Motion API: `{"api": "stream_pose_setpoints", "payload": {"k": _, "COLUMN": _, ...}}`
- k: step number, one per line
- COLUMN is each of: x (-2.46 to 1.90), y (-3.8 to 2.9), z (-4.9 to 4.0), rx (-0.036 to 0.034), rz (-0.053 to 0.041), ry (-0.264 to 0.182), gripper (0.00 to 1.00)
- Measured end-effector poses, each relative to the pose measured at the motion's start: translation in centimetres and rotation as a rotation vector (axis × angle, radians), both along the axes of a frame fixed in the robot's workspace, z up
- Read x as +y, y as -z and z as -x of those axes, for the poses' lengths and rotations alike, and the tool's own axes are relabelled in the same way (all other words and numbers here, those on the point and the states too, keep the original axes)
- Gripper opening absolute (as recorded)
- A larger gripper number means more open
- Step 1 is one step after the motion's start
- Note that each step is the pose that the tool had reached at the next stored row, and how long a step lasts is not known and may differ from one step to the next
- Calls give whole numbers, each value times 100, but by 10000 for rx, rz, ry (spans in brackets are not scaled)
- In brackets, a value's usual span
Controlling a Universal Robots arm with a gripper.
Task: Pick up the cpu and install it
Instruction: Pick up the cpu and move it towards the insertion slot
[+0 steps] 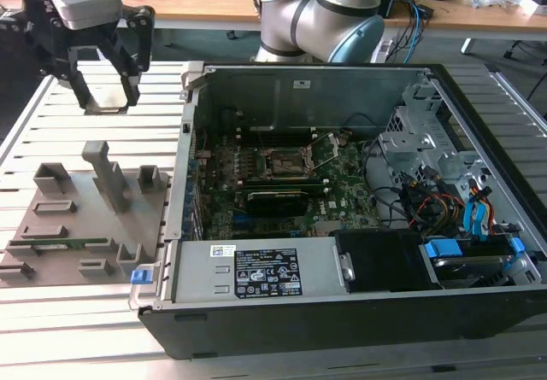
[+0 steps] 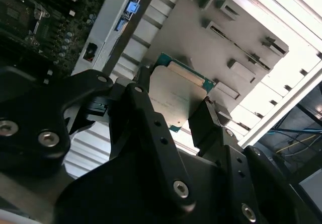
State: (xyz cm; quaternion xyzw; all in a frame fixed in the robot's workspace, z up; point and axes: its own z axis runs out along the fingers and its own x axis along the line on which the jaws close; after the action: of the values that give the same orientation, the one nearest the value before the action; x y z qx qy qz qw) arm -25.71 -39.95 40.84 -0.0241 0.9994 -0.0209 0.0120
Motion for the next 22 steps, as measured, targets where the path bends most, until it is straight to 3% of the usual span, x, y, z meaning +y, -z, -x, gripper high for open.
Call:
{"api": "stream_pose_setpoints", "payload": {"k": 5, "x": 22, "y": 0, "z": -198, "rx": 0, "rz": 47, "ry": 0, "gripper": 55}}
{"api": "stream_pose_setpoints", "payload": {"k": 18, "x": 87, "y": 0, "z": -856, "rx": -1, "rz": 248, "ry": 0, "gripper": 55}}
{"api": "stream_pose_setpoints", "payload": {"k": 22, "x": 111, "y": 0, "z": -1068, "rx": 0, "rz": 354, "ry": 0, "gripper": 55}}
